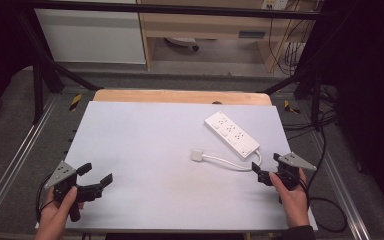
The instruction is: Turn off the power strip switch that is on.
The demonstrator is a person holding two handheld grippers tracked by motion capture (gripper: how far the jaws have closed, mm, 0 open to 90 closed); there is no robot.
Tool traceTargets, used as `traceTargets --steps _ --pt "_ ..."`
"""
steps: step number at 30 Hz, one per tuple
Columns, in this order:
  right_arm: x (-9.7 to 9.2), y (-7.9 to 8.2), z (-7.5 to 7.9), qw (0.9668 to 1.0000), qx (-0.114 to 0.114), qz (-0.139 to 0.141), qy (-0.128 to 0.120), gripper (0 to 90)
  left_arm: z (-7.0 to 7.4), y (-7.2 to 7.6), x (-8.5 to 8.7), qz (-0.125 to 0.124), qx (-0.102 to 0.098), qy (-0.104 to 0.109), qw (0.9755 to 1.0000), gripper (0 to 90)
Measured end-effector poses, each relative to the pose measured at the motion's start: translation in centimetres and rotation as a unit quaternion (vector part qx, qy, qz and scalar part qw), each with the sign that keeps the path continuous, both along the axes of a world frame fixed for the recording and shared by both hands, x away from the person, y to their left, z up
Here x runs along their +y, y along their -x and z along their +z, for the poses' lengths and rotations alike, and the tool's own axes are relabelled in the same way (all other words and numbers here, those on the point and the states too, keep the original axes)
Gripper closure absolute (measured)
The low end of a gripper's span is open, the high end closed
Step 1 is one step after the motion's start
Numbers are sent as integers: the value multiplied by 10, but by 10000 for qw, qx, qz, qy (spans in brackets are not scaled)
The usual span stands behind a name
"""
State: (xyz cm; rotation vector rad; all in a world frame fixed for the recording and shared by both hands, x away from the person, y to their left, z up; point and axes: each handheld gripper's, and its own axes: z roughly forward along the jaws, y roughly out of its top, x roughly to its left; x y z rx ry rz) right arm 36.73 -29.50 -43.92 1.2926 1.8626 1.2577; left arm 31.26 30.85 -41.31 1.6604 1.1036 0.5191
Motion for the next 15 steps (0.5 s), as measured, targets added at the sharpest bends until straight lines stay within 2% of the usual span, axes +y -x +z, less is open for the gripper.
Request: traceTargets --steps 8,11,15 --pt "5 -1 0 9998 145 98 -85 44 -3 -1 4 115 100 18 9999 67" --pt "7 -2 0 9997 201 116 -3 43 -3 -2 4 111 122 25 9999 68" --pt "8 -1 1 9998 188 103 -6 43 0 0 5 299 -25 30 9995 50"
